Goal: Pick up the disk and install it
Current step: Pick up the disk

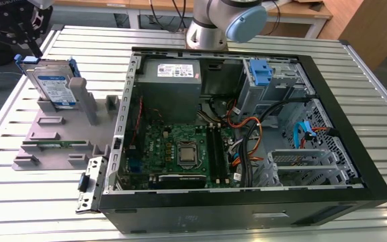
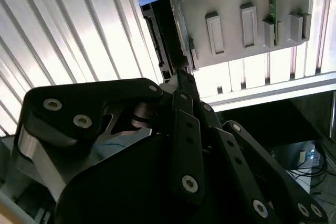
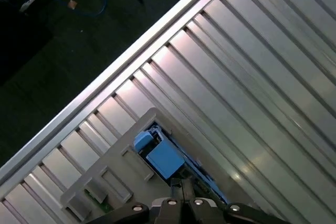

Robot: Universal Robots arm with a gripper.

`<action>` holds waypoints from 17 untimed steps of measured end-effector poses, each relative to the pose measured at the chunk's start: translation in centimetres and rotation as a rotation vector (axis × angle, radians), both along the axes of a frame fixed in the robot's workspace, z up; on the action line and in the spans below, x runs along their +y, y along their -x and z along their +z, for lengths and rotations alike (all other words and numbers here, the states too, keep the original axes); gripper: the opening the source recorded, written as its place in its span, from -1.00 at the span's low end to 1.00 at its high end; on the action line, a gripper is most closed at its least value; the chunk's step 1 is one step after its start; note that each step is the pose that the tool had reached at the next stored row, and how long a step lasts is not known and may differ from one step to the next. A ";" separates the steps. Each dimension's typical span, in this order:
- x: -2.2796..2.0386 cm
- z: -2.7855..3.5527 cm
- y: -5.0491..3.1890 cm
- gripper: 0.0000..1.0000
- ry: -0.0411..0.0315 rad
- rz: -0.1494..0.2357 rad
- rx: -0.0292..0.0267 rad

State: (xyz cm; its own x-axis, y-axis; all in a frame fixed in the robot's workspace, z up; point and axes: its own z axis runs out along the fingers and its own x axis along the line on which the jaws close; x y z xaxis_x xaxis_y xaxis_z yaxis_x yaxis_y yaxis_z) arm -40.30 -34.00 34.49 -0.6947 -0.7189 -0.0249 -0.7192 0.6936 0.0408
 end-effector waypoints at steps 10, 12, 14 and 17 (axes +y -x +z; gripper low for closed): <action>0.00 -0.08 0.00 -0.79 0.0000 0.182 -0.0001; 0.00 -0.09 0.00 -0.79 -0.0001 0.218 -0.0001; 0.00 -0.11 0.00 -0.79 -0.0001 0.255 -0.0001; 0.00 -0.14 0.00 -0.79 -0.0001 0.309 -0.0001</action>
